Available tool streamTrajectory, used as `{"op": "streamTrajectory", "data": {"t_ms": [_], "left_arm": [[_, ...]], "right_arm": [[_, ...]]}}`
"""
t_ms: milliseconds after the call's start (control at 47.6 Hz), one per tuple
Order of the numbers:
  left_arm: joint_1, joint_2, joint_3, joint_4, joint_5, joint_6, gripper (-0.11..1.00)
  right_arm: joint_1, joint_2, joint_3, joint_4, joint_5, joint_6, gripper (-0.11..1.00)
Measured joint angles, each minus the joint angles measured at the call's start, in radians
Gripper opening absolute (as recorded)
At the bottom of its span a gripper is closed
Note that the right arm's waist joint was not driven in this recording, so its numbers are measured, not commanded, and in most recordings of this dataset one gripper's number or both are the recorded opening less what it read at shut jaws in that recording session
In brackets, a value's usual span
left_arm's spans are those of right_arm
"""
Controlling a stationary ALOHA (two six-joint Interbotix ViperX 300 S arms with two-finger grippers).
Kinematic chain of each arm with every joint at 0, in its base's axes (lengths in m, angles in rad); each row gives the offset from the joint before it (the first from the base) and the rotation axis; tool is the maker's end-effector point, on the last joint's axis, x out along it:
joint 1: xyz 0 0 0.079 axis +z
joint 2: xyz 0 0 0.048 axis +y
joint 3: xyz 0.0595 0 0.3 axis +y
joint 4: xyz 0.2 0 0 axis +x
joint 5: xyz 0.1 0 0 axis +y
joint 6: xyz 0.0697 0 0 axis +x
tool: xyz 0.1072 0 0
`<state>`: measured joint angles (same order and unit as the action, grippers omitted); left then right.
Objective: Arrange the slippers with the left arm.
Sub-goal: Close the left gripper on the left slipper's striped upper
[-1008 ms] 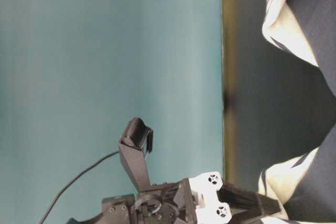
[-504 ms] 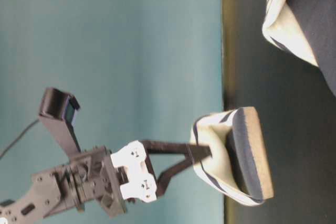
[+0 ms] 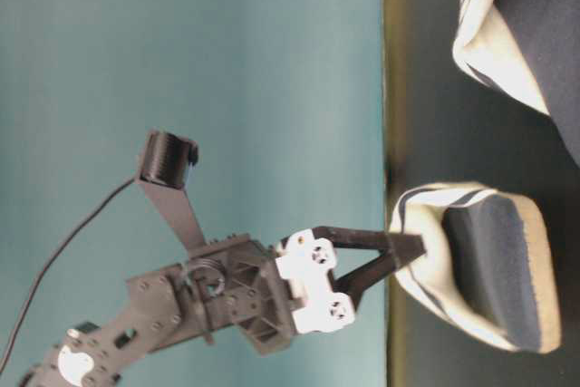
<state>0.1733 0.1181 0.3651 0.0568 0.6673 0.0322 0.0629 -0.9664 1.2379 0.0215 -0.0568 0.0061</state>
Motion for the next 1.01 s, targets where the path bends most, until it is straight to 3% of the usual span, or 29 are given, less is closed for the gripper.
{"op": "streamTrajectory", "data": {"t_ms": [189, 672, 777, 924, 1008], "left_arm": [[-0.002, -0.002, 0.040, 0.002, -0.072, 0.025, 0.01], [-0.003, 0.000, 0.054, 0.002, -0.101, 0.034, 0.04], [-0.003, 0.000, 0.058, 0.000, -0.101, 0.034, 0.21], [-0.009, 0.000, 0.069, 0.000, -0.107, 0.025, 0.64], [-0.015, 0.000, 0.071, 0.000, -0.110, 0.029, 0.80]], "right_arm": [[-0.002, 0.000, 0.002, 0.002, 0.000, 0.000, 0.00], [-0.002, -0.002, 0.002, 0.002, 0.000, 0.000, 0.00], [-0.002, -0.002, 0.003, 0.003, -0.002, 0.002, 0.00], [-0.002, -0.002, 0.005, 0.003, -0.002, 0.011, 0.00], [-0.002, -0.002, 0.006, 0.003, -0.002, 0.014, 0.00]]}}
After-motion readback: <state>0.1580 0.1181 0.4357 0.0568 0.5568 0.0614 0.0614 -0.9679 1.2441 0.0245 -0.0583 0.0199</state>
